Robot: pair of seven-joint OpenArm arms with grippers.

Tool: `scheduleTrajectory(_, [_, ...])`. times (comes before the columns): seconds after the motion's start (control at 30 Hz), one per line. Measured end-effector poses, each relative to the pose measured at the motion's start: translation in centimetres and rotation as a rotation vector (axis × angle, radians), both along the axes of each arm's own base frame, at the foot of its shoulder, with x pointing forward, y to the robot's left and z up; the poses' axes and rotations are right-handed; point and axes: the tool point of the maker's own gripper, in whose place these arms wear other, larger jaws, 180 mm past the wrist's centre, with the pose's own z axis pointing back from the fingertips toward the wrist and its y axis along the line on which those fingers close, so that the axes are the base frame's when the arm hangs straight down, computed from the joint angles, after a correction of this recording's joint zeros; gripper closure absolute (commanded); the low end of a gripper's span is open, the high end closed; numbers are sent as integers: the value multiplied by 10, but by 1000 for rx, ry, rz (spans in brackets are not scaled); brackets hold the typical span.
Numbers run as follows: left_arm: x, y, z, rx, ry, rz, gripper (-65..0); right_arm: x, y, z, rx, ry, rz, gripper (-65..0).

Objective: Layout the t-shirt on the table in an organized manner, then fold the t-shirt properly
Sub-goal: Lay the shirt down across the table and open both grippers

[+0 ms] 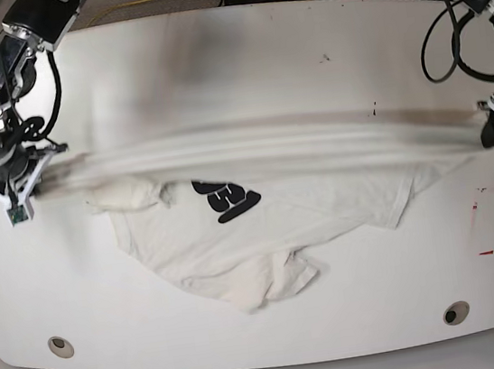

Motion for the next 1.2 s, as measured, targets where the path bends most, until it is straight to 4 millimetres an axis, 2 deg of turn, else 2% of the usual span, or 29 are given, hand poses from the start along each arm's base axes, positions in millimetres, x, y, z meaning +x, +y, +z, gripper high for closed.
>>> scheduleTrajectory(0.2, [-45, 0, -33, -30, 80, 12, 0, -34, 8, -32, 46, 87, -22, 0])
scheduleTrajectory(0.37, [-67, -2, -46, -43, 116, 14, 0, -53, 11, -45, 54, 140, -24, -2])
scheduleTrajectory(0.5, [-76, -2, -52, -43, 144, 12, 0, -62, 14, -52, 65, 162, -35, -22])
scheduleTrajectory(0.57, [-78, -2, -53, -43, 147, 11, 0, -63, 15, -53, 70, 164, -33, -68])
scheduleTrajectory(0.7, [-82, -2, -55, -40, 160, 11, 0, -67, 16, -56, 72, 172, -31, -216])
scheduleTrajectory(0.83, [-82, -2, -55, -41, 158, 10, 0, -74, 15, -60, 71, 195, -34, -328])
scheduleTrajectory(0.9, [-81, -2, -54, -41, 156, 9, -44, -77, 14, -61, 65, 206, -38, -361])
scheduleTrajectory(0.93, [-81, -2, -54, -39, 156, 9, -96, -77, 14, -61, 65, 206, -39, -373])
scheduleTrajectory(1.1, [-87, 0, -57, -37, 174, 10, -265, -79, 11, -58, 86, 175, -58, -374])
scheduleTrajectory(1.2, [-92, 0, -60, -35, 188, 12, -314, -88, 0, -57, 68, 189, -96, -374])
